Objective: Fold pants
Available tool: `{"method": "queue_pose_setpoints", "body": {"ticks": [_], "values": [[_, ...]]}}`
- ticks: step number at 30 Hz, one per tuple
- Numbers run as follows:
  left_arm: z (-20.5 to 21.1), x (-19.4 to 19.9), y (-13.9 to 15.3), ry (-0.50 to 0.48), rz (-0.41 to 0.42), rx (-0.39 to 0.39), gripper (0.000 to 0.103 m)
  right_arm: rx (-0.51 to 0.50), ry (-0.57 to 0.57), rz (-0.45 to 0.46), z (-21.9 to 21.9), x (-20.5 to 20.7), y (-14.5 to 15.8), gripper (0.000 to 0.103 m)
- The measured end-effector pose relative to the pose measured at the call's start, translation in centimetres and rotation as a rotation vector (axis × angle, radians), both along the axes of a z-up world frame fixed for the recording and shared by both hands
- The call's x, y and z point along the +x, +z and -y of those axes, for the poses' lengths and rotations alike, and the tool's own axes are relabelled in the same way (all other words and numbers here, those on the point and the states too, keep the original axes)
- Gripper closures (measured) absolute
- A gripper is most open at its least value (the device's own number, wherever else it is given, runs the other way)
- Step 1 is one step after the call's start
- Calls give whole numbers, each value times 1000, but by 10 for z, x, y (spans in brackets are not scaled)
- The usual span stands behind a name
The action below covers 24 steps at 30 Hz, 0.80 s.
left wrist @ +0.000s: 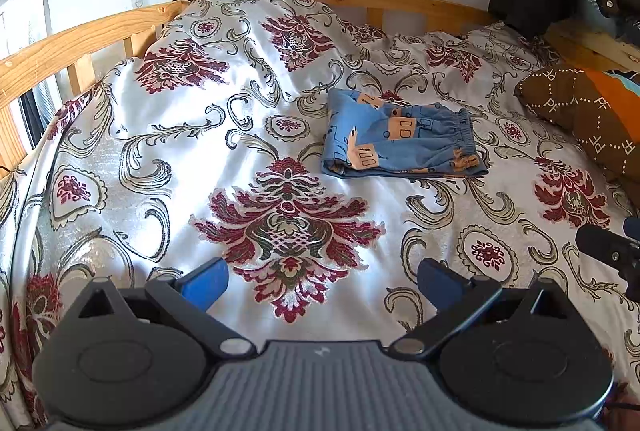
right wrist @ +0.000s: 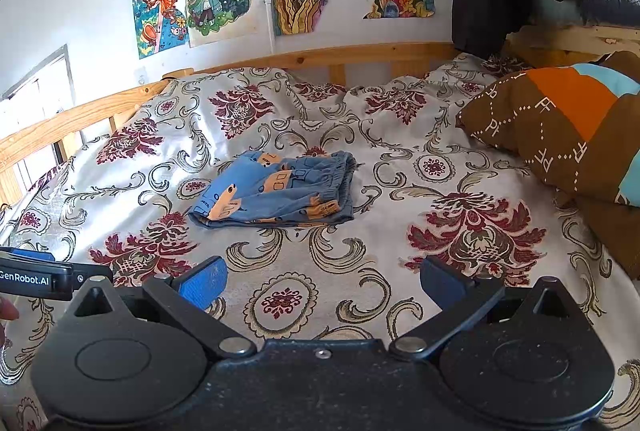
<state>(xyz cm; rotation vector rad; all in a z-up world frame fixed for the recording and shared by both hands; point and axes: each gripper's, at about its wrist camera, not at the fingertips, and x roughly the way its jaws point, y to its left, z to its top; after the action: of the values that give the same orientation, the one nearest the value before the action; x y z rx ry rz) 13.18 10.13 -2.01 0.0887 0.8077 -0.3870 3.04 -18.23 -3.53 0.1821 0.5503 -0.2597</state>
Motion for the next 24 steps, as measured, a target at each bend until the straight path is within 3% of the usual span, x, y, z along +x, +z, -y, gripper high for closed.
{"method": "queue_pose_setpoints", "body": {"ticks": [24], "values": [[3, -1, 5, -24, 16, 33, 0, 6, 3, -2, -5, 0, -2, 1]]}}
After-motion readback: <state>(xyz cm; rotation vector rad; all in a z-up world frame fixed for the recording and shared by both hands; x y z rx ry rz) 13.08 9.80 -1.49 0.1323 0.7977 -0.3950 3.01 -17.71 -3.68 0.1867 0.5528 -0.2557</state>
